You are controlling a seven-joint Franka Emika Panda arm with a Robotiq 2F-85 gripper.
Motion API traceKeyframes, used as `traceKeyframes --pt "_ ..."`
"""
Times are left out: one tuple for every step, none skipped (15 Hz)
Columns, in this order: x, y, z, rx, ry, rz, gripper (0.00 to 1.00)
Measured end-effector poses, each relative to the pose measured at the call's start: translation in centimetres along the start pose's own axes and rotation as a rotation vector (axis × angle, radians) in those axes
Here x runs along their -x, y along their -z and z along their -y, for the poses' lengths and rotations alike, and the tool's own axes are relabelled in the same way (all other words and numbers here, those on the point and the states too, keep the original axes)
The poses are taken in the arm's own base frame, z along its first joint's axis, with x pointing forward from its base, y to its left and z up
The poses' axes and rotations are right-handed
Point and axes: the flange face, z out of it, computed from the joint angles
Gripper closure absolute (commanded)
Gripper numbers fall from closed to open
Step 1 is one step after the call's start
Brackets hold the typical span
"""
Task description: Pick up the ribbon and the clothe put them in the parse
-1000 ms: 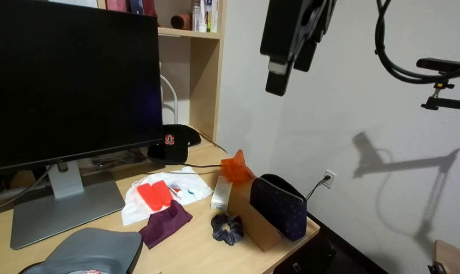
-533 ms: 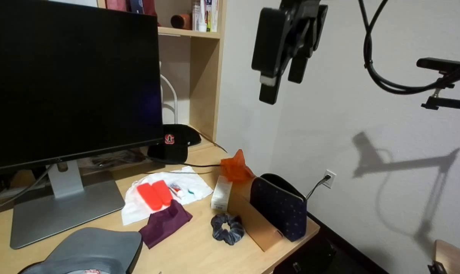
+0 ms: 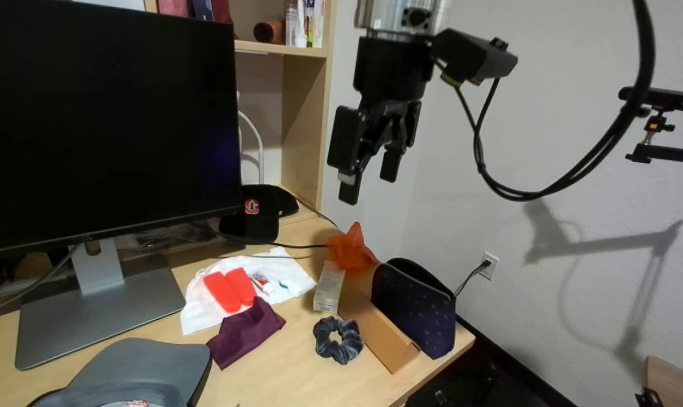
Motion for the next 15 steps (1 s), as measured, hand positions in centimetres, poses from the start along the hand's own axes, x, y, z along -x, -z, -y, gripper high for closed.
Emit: traceKeyframes --pt "-0.5 -1.1 0.1 -0.022 0.000 0.021 0.00" --pt "-1.1 -2.1 0.2 -0.036 -0.004 0.039 0.00" --pt "-1.4 -2.7 0.2 -0.038 -0.005 0.050 0.00" --pt "-1.5 -3.0 0.2 -0.038 -0.005 0.054 0.00" --pt "-1.4 -2.8 0.2 -0.038 -0.005 0.052 0.00" --pt "-1.4 -2.6 0.2 -0.038 -0.004 0.048 0.00" --pt "-1.4 -2.5 0.2 -0.038 -0.004 0.045 0.00" --pt "-1.4 -2.4 0.2 -0.038 -0.004 0.043 0.00" --pt "-1.4 -2.4 0.2 -0.038 -0.004 0.044 0.00" --pt "-1.4 -2.5 0.2 -0.038 -0.004 0.046 0.00" --pt "-1.4 -2.8 0.1 -0.040 -0.007 0.051 0.00" --pt "-1.4 -3.3 0.0 -0.041 -0.011 0.061 0.00" --pt "-1.5 -4.1 -0.2 -0.044 -0.018 0.072 0.00" --pt "-1.5 -5.1 -0.5 -0.050 -0.028 0.083 0.00" --pt "-1.6 -6.4 -0.7 -0.058 -0.038 0.091 0.00"
